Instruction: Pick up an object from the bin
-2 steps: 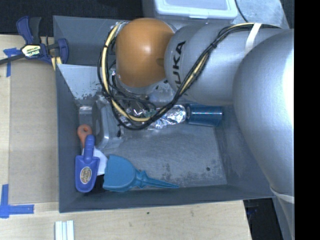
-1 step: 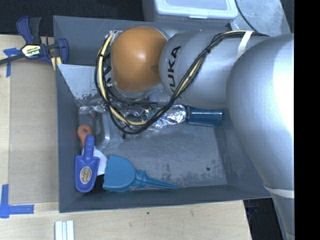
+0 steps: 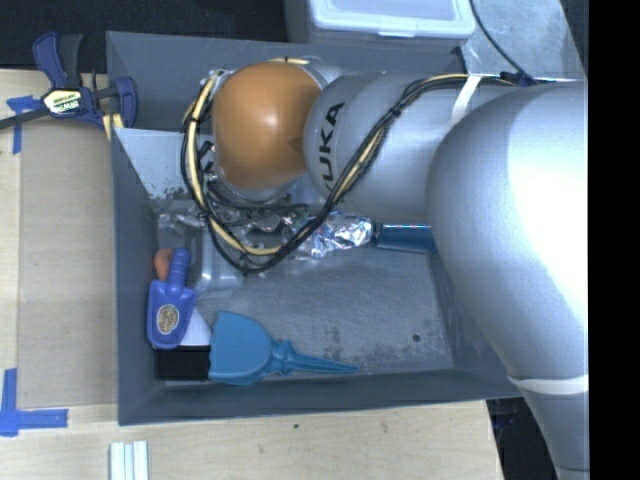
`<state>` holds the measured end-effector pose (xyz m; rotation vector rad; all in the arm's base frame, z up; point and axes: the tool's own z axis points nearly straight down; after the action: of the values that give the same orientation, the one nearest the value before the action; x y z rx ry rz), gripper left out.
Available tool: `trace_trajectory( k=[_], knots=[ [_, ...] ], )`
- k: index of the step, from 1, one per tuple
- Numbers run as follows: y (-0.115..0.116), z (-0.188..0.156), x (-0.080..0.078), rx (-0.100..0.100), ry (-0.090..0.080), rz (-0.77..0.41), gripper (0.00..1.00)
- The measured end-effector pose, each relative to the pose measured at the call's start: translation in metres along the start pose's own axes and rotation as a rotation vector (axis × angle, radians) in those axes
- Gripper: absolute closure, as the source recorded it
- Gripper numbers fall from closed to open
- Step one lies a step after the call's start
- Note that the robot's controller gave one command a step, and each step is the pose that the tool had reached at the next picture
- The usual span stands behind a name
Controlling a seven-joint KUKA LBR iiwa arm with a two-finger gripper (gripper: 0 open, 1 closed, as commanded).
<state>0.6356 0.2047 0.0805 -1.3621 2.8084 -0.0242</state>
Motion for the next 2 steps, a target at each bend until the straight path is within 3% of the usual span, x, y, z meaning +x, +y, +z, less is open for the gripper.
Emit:
trace_trajectory(
  k=[1,2],
  knots=[
    [0.0042,-0.0012,-0.0050,0.000,-0.004,0.078,1.00],
    [0.0055,-0.0011,-0.0062,0.003,0.000,0.126,1.00]
  ],
)
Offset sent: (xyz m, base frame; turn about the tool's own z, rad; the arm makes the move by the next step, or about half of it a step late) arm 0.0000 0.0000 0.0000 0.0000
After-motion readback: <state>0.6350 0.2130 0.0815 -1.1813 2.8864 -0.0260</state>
